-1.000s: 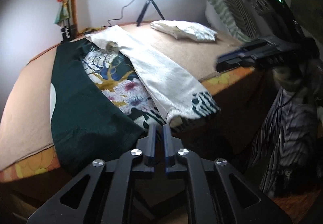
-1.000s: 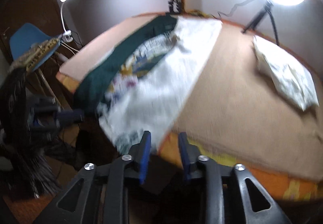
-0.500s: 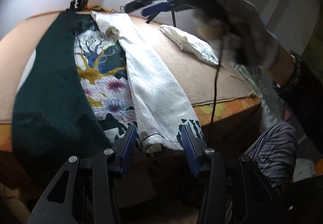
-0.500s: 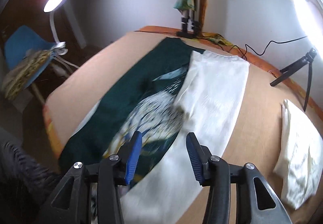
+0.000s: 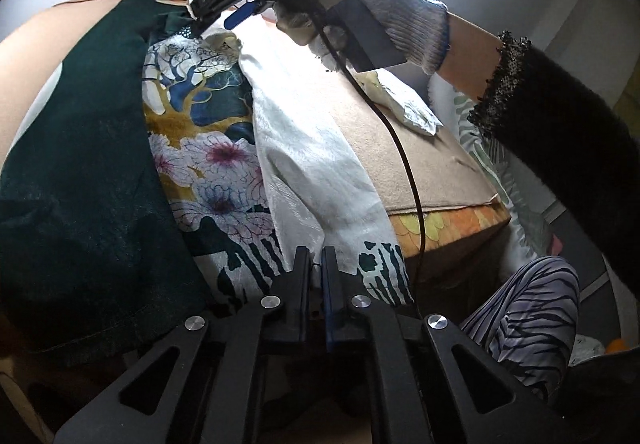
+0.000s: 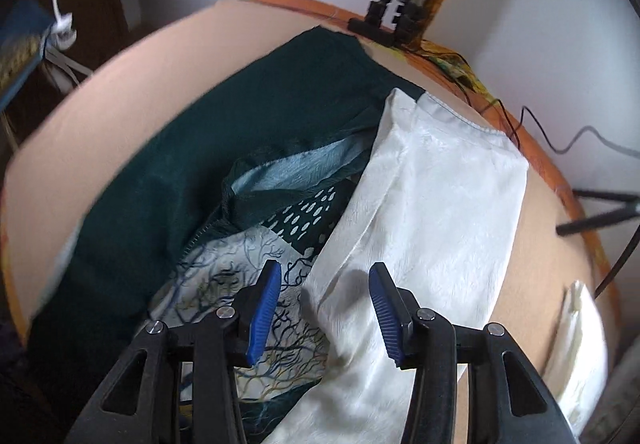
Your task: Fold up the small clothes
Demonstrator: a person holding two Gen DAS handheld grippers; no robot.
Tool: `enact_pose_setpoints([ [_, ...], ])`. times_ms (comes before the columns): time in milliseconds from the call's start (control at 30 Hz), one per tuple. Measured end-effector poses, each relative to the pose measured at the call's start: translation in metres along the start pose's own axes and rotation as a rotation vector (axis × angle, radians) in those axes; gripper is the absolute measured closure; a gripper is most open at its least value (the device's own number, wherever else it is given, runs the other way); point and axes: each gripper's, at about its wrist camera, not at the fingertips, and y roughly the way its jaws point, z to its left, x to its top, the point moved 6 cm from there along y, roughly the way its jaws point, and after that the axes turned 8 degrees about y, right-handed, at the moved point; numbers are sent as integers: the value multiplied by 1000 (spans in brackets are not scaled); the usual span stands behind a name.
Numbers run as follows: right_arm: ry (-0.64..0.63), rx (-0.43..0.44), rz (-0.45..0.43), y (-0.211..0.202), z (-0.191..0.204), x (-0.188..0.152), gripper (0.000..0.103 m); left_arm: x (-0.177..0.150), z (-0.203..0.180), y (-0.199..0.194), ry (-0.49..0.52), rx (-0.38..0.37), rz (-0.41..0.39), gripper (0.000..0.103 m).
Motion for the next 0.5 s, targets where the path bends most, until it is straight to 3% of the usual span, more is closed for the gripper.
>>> enact_pose_setpoints([
  [100, -52, -75, 42, 12, 1, -1, 71, 0, 2, -2, -6, -5, -3, 100],
  [233, -4, -48, 44, 12, -4, 3, 99, -1, 4, -6, -20, -15, -6, 100],
  [500, 182, 79, -25, -9, -16, 23, 103, -1, 5, -28, -3, 16, -38, 101],
])
